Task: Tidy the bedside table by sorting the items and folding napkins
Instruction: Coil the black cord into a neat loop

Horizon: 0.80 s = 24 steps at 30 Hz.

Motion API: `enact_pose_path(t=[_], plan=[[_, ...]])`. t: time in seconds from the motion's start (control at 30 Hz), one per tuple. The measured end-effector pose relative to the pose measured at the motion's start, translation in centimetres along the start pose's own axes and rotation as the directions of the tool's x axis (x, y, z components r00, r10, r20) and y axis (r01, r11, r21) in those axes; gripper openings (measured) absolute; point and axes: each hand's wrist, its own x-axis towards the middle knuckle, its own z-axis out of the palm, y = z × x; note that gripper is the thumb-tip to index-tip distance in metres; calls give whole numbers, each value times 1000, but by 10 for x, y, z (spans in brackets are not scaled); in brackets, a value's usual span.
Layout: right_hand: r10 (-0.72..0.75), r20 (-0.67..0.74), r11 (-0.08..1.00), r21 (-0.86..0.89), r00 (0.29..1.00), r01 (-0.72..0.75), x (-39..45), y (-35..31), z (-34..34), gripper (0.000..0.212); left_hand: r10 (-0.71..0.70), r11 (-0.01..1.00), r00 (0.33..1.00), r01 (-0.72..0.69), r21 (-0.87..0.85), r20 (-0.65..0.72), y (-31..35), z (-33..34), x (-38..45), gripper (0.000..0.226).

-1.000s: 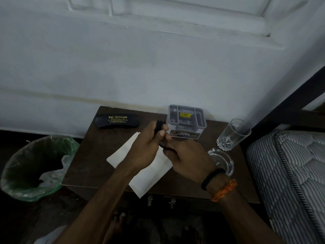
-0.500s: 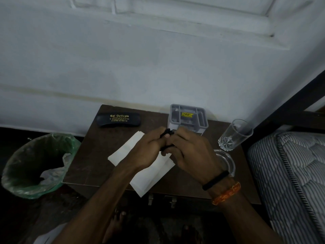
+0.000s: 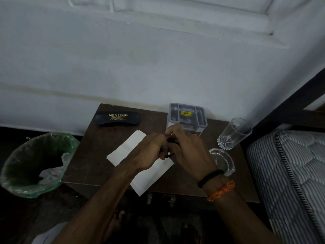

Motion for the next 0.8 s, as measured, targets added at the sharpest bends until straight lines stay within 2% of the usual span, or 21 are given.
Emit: enact_pose_path(t=[0.1,0.2,0.3,0.4,0.5,0.6,0.67,0.73,0.8], plan=[[32,-17,999,20,999,-31,1,0,1,18,22,998,1000,-23,66,13,1,-2,-4,52],[38,-54,999,4,998,-38,2,3,2,12,5,1000,1000,-4,26,-20,3,0,-4,51],[12,-82,999,-34,997,-15,2,5,1,10,-23,995,998,18,-94,-51,3,0,-1,38],[-81,-97,994,-86,992,72,1,8,-1,13,-36,958,994,5,-288,-101,0,-4,0,14],[-45,-157,999,-21,987,43,-1,9,-2,11,-3,915,995,-38,-402,-100,-4,-8,0,12],[26,-251,1000,14,968,-23,0,16,-2,13,143,917,981,-181,-356,-131,-4,-9,0,14],[108,-312,993,81,944,-87,1,20,-5,13,248,925,962,-271,-266,-117,-3,-8,-1,25],[160,-350,985,121,923,-124,0,24,-7,13,299,937,947,-314,-152,-116,-3,-5,-1,36],[192,-339,978,141,921,-152,0,26,-6,14,317,936,935,-335,-105,-158,-4,-2,-1,38]])
